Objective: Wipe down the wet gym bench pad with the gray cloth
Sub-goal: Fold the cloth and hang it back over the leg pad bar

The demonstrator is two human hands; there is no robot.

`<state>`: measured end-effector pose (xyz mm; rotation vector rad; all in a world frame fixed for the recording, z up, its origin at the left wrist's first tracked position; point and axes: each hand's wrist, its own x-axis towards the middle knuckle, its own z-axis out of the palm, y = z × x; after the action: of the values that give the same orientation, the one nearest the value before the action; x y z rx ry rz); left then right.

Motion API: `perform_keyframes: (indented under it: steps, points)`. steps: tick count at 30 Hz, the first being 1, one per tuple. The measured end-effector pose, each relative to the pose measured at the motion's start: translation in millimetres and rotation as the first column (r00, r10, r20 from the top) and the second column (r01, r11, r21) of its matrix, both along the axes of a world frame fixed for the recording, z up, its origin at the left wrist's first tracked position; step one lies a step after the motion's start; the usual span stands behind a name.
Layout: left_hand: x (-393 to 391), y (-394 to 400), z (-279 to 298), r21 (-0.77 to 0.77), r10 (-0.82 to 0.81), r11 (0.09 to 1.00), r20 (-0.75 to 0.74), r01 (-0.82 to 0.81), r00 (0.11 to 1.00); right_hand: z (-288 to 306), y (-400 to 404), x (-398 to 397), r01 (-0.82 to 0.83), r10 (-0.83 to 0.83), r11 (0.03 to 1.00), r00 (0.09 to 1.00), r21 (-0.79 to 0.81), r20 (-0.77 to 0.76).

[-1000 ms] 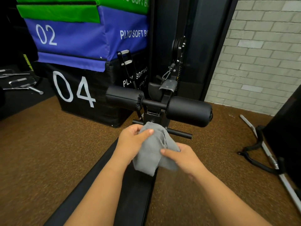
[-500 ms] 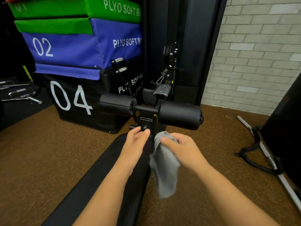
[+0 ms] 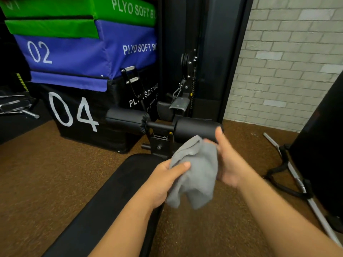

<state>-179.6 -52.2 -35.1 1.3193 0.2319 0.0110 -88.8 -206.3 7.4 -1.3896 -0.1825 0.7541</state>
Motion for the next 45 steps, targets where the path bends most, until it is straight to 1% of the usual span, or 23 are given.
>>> perform_keyframes:
  steps: [1,2,3,5,7,9,11,12,14,15,19,23,24,26,28,30,33,35,36,38,39,42,45]
  points:
    - [2.1,4.0,1.7,-0.053,0.025,0.998,-0.035,-0.027,0.999,-15.7,-2.3,-8.3,-0.018,0.018,1.000,0.999,-0.010,-0.035]
    - [3.7,10.1,3.6,-0.068,0.026,0.997,-0.075,-0.031,0.997,-31.0,-4.3,-16.8,-0.020,0.019,1.000,0.999,-0.016,-0.041]
    - [5.0,17.3,4.9,-0.045,0.002,0.999,-0.118,-0.007,0.993,-44.5,-6.1,-23.9,0.024,-0.024,1.000,0.999,-0.015,-0.038]
    - [6.6,32.6,5.6,0.067,-0.064,0.995,-0.214,0.080,0.975,-58.6,-7.6,-33.9,0.213,-0.213,0.977,0.977,-0.002,0.014]
    - [8.2,43.4,6.3,0.132,-0.084,0.983,-0.301,0.129,0.950,-57.7,-7.7,-37.5,0.333,-0.325,0.943,0.933,-0.027,0.156]
    - [11.2,48.6,6.2,0.152,-0.052,0.982,-0.349,0.111,0.936,-53.6,-7.1,-39.4,0.365,-0.323,0.928,0.890,-0.078,0.323]
    - [15.7,50.3,6.4,0.167,0.018,0.985,-0.343,0.043,0.939,-52.3,-6.5,-40.0,0.366,-0.263,0.919,0.845,-0.146,0.466]
    - [18.7,50.2,6.0,0.172,0.065,0.985,-0.324,-0.008,0.944,-51.8,-6.4,-39.7,0.369,-0.240,0.913,0.830,-0.173,0.504]
    - [26.1,48.2,7.1,0.210,0.154,0.973,-0.268,-0.098,0.951,-50.0,-6.8,-37.8,0.377,-0.222,0.905,0.814,-0.198,0.536]
    - [29.9,46.7,8.9,0.246,0.177,0.962,-0.241,-0.116,0.954,-49.2,-7.1,-35.6,0.385,-0.225,0.901,0.808,-0.199,0.545]
    - [41.8,41.4,15.2,0.369,0.131,0.928,-0.180,-0.057,0.975,-45.6,-9.4,-23.0,0.449,-0.225,0.860,0.761,-0.244,0.608]
    - [50.1,37.6,20.5,0.322,0.072,0.946,-0.133,-0.026,0.988,-40.7,-15.2,-4.9,0.503,-0.126,0.789,0.693,-0.352,0.710]
    - [52.9,36.7,21.4,0.343,0.070,0.939,-0.122,-0.025,0.990,-39.3,-17.0,0.1,0.507,-0.101,0.781,0.679,-0.365,0.727]
    - [61.4,34.7,23.6,0.479,0.086,0.877,-0.100,-0.028,0.991,-36.0,-20.7,11.5,0.513,-0.068,0.769,0.658,-0.381,0.750]
    - [73.1,32.2,28.4,0.642,0.090,0.766,-0.067,-0.026,0.994,-33.9,-24.1,24.6,0.525,-0.048,0.757,0.637,-0.388,0.769]
    - [87.5,31.2,34.4,0.770,0.085,0.638,-0.042,-0.022,0.995,-33.6,-25.9,38.7,0.537,-0.027,0.744,0.620,-0.398,0.784]
    - [111.5,34.4,41.8,0.902,0.074,0.431,-0.021,-0.013,0.997,-34.7,-25.4,60.8,0.571,-0.011,0.717,0.583,-0.400,0.812]
    - [127.8,39.3,44.4,0.947,0.089,0.321,0.005,-0.034,0.996,-34.6,-23.7,76.0,0.577,-0.032,0.726,0.571,-0.374,0.820]
    - [136.1,42.3,45.9,0.956,0.102,0.289,0.027,-0.056,0.994,-33.0,-22.4,82.8,0.564,-0.054,0.746,0.581,-0.354,0.812]
    - [152.0,48.3,51.3,0.958,0.129,0.267,0.073,-0.105,0.989,-28.8,-17.9,97.2,0.540,-0.108,0.782,0.608,-0.310,0.787]
    - [159.1,50.4,54.9,0.959,0.140,0.253,0.096,-0.130,0.986,-26.5,-15.2,104.9,0.545,-0.130,0.786,0.606,-0.291,0.785]
    - [181.2,54.3,63.3,0.958,0.167,0.219,0.153,-0.187,0.974,-20.7,-6.8,129.1,0.575,-0.157,0.774,0.581,-0.266,0.799]
    - [200.6,54.2,63.1,0.962,0.205,0.181,0.167,-0.205,0.964,-17.4,-0.1,149.9,0.597,-0.154,0.758,0.555,-0.263,0.818]
